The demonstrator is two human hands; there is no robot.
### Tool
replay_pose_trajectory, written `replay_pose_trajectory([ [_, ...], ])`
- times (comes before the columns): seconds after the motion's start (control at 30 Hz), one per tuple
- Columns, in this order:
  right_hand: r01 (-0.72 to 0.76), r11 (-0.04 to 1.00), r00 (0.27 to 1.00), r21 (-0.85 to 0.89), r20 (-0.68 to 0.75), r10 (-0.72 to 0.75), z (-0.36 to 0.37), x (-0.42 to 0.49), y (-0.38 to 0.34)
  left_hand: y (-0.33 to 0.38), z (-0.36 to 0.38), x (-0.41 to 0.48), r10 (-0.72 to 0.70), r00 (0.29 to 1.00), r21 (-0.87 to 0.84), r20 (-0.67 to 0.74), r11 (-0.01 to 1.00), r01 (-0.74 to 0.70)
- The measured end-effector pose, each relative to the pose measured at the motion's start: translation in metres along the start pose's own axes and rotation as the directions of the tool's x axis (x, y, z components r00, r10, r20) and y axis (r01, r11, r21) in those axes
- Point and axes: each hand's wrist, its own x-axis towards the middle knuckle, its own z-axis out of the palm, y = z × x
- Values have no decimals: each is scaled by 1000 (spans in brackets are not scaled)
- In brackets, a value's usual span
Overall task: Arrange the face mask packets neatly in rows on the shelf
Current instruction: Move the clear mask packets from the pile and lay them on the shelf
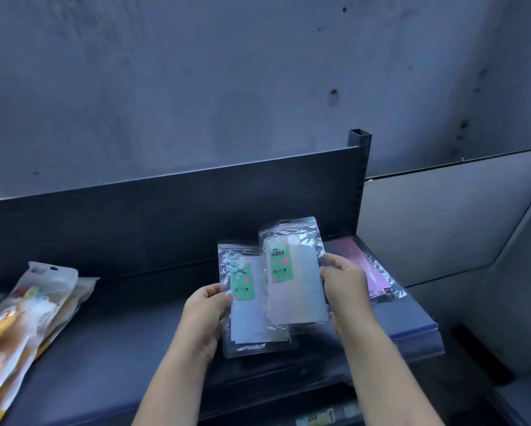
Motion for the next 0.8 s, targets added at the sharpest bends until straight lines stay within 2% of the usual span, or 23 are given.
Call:
replay_pose_trajectory([
  [0.2,-40,999,999,18,27,39,-28,14,-2,-9,22,0,-21,999,-39,-31,999,20],
  [0.33,-45,999,997,-5,57,46,-27,20,5,-17,16,6,-37,989,-18,-142,999,35],
  [0.53,-67,997,971,-36,228,73,3,12,11,-22,-3,17,-53,963,13,-263,998,59],
  [0.63,-80,991,954,-111,281,109,34,11,28,-19,-10,20,-34,959,23,-282,999,42],
  [0.8,83,934,942,-347,333,40,72,1,44,-12,-18,25,-15,974,11,-227,1000,18],
])
